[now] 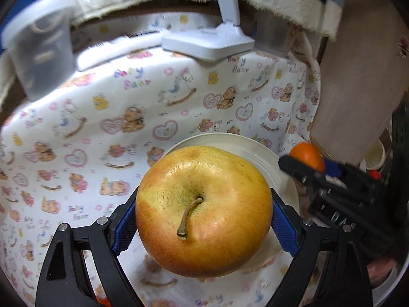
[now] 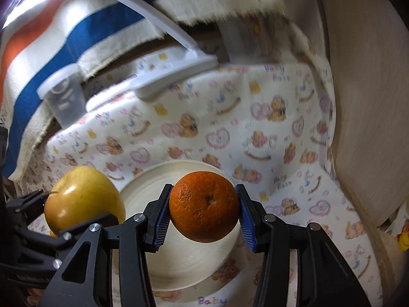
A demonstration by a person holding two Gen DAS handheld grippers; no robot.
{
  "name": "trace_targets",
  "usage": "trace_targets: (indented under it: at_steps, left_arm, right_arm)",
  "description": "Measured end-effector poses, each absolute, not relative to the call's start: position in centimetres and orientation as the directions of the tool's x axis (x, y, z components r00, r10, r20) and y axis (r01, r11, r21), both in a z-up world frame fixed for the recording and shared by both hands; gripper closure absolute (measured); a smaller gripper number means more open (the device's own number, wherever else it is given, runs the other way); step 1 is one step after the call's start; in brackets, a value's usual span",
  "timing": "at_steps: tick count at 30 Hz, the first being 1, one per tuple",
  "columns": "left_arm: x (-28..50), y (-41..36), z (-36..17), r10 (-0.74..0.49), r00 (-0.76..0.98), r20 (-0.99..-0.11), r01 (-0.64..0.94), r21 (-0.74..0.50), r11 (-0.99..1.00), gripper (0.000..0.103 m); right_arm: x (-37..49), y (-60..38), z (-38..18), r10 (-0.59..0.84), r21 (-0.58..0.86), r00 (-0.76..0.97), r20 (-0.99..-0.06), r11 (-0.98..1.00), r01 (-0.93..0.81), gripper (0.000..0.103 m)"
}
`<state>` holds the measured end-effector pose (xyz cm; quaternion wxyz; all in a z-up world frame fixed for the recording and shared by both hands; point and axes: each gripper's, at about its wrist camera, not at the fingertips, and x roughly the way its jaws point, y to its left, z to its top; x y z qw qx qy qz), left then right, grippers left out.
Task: Organize fruits
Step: 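Carry apple and orange to the cream plate and open both grippers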
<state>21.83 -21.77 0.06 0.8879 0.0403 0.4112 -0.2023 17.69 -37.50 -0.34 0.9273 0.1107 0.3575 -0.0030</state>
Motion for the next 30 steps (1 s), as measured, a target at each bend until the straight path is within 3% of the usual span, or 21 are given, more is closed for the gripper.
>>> trace_targets:
  at_steps: [5,9,20,24,30]
  left_arm:
    - [23.7,-22.6,-1.2,-0.322,0.544,-0.775,0.381,-0.113,0.917,0.014]
    - [24.6,-22.7,-2.5,-0.340,0.502,-0.795,0.368,-0.159,0.916,0.014]
    - [24.9,-22.6,-3.8,-0.317,0.474,-0.821,0.371,-0.140,0.918,0.014]
    - [24.3,-22.5,-2.4,-0.328,0.537,-0.777,0.376,-0.128,0.918,0.009]
    - [23.8,-21.6,-0.4,-0.329,0.586,-0.741,0.370,-0.117,0.922,0.007]
  right_arm:
    - [19.0,-38.4,-2.2,0.137,0.260,0.690,-0.711,0.963,0.077,0.054]
    - [19.3,-38.8,-2.7,0.112,0.246,0.675,-0.730,0.964,0.106,0.054]
    - [19.7,-38.8,-2.9,0.103,0.245,0.664,-0.740,0.962,0.124,0.053]
    - [20.1,-39.4,-3.5,0.159,0.313,0.644,-0.748,0.941,0.132,0.053]
    - [20.3,-39.7,-3.9,0.182,0.340,0.630,-0.755,0.930,0.137,0.043]
